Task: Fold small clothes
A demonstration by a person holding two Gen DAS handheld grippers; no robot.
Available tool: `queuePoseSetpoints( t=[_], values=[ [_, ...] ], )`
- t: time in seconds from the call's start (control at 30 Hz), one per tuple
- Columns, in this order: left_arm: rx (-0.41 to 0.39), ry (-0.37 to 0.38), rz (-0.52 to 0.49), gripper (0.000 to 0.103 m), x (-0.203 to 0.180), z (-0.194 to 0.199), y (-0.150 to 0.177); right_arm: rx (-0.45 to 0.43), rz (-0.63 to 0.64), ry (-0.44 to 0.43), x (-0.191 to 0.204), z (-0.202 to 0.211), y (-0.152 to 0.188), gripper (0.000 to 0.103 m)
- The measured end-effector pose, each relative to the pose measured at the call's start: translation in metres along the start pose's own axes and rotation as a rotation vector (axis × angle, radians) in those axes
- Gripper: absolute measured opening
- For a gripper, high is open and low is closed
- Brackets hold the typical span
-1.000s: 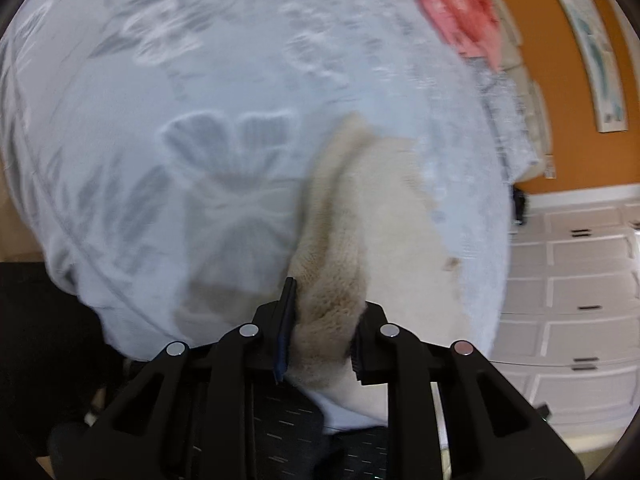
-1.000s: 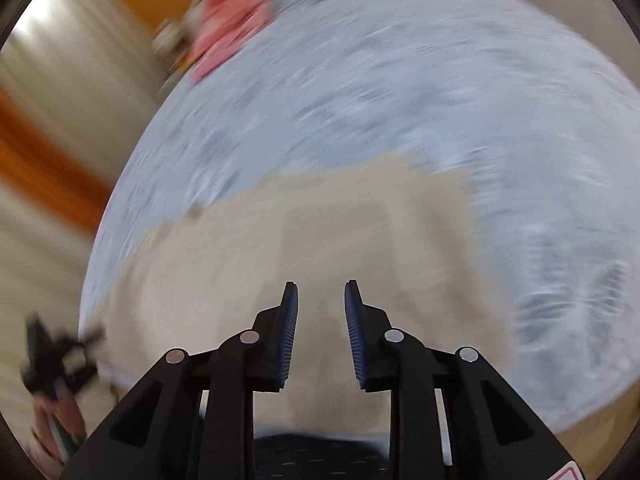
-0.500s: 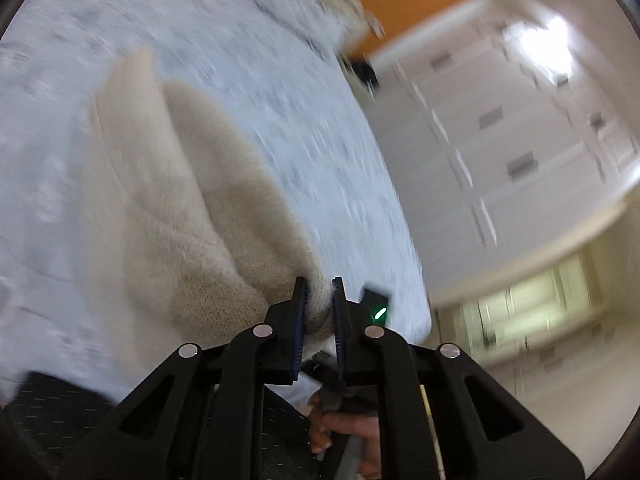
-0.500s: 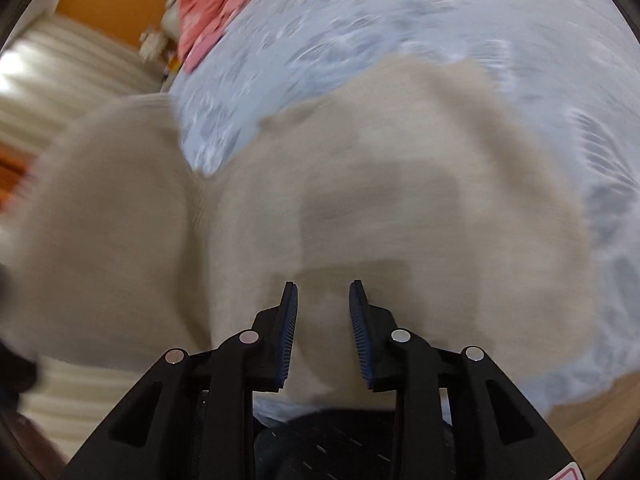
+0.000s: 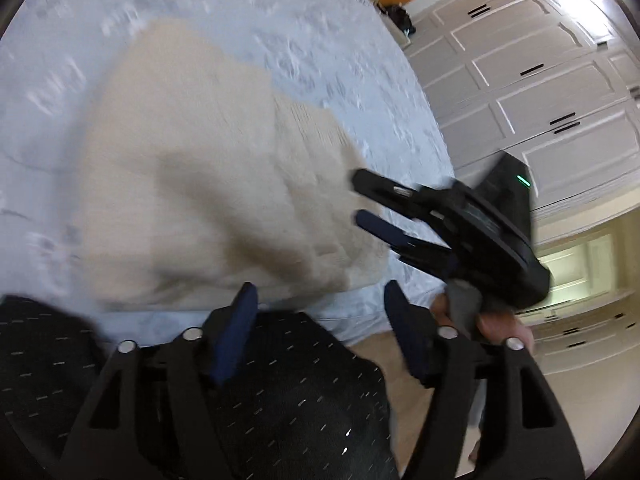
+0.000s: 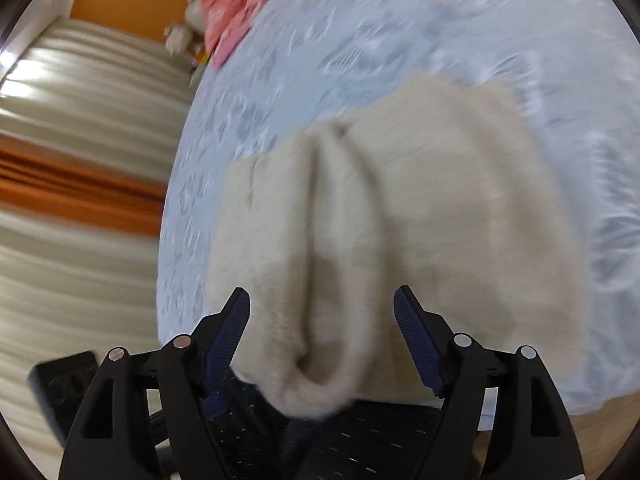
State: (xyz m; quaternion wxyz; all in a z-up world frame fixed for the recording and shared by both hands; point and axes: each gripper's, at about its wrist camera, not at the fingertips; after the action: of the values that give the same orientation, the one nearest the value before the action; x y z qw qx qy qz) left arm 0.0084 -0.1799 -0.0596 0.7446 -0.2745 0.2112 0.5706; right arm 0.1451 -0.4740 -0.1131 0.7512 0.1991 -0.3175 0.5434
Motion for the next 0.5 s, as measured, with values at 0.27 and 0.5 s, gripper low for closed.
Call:
queuePoseSetpoints(
  t=[0.27,0.5],
  values=[
    [-0.044,-0.088,-0.027,0.071,0.010,0.049,0.027,0.085,0.084,0.060,0.037,-0.048,-0.004,0.047],
    [-0.053,-0.096,0.026,0.074,0.018,0.051,0.033,-0.101,0.160,-0.028,0.073,0.010,-0.008,0.014]
  ],
)
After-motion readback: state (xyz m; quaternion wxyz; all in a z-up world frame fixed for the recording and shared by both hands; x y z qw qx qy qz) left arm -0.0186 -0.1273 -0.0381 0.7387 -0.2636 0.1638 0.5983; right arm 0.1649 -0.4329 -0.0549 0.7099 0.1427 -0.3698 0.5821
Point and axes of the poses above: each gripper's, at about its wrist camera, not at the fingertips, and z roughly against the way its jaws point, x to its left, y to its underside, and after that the axes turned 9 degrees about x, right-handed
